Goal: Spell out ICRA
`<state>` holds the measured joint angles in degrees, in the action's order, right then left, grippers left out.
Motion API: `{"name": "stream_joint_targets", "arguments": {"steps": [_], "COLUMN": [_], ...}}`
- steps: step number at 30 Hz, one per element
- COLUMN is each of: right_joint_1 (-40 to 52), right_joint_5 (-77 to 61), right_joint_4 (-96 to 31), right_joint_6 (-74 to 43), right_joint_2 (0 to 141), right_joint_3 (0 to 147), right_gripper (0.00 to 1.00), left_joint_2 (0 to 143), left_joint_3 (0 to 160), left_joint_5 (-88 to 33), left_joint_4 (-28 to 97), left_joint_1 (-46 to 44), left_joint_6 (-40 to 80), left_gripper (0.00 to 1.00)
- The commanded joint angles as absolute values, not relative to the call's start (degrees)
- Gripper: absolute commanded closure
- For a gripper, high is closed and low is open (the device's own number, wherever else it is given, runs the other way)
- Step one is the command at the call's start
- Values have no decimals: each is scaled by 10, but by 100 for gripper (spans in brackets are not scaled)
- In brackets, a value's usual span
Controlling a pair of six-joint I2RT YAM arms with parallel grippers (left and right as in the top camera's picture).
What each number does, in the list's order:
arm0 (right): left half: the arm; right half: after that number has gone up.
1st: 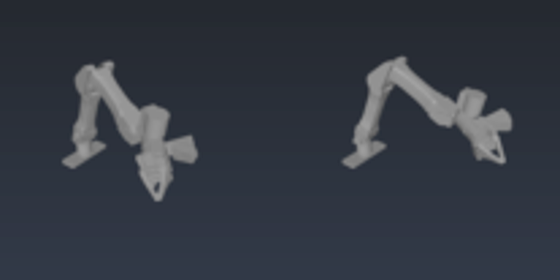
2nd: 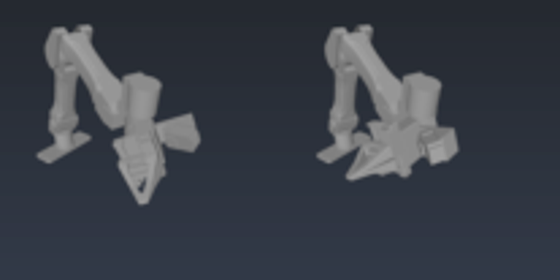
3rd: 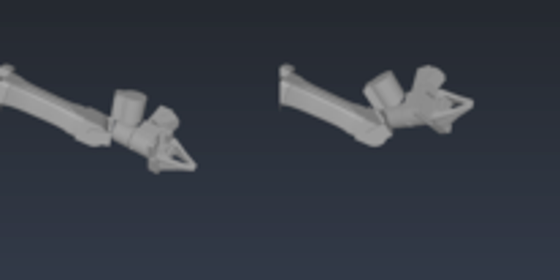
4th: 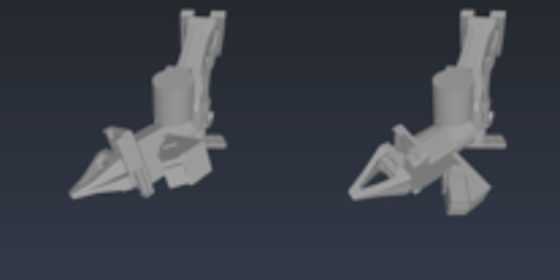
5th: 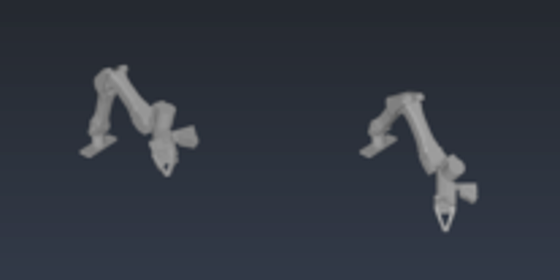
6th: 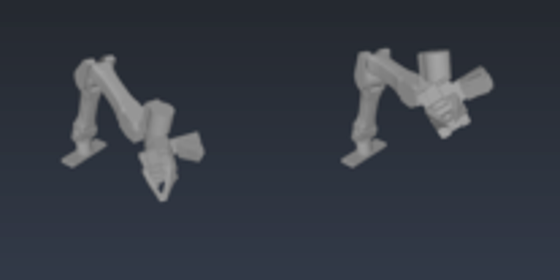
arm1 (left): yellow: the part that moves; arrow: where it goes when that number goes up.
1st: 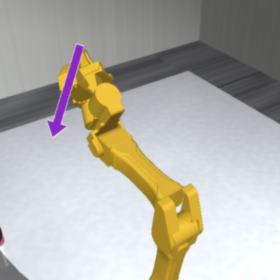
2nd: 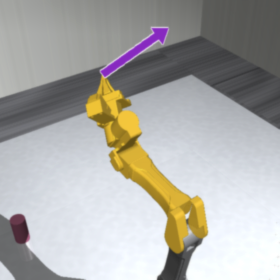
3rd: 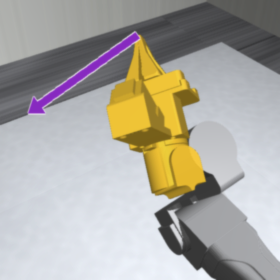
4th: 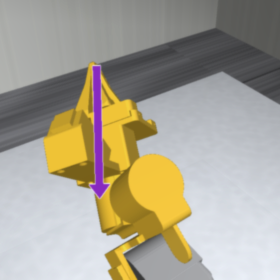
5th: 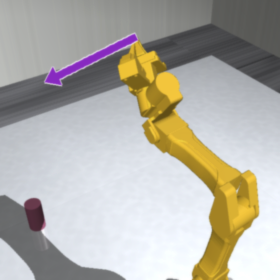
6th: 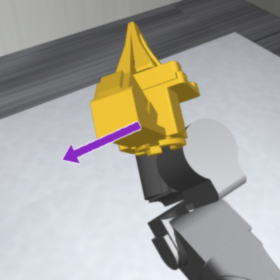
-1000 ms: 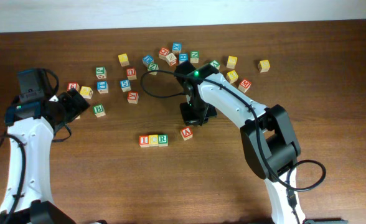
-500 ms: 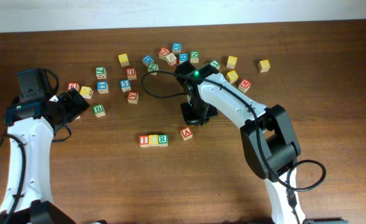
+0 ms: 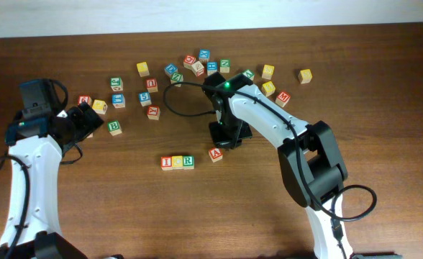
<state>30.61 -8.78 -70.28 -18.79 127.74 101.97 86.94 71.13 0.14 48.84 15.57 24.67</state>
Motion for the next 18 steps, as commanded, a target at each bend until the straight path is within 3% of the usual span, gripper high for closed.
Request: {"name": "stream_joint_targets", "arguments": {"steps": [1,12,18], "right_joint_1": [316,327,327], "right_joint_5": [-105,-100,-22], "right_joint_4": [-708,-707,-707], "right_joint_6": [-183,-183,-183], "right_joint_2": [1280,1280,1280], "right_joint_3": [1014,1014,1014], "right_gripper": [96,95,90], "left_joint_2": [871,871,871], "left_joint_3": [713,713,713], "left_joint_5": [-3,-3,-3], "left_joint_4": [489,489,489], "left_joint_1": [159,159,159], "left_joint_6": [248,248,248], "left_gripper": [1,1,1]}}
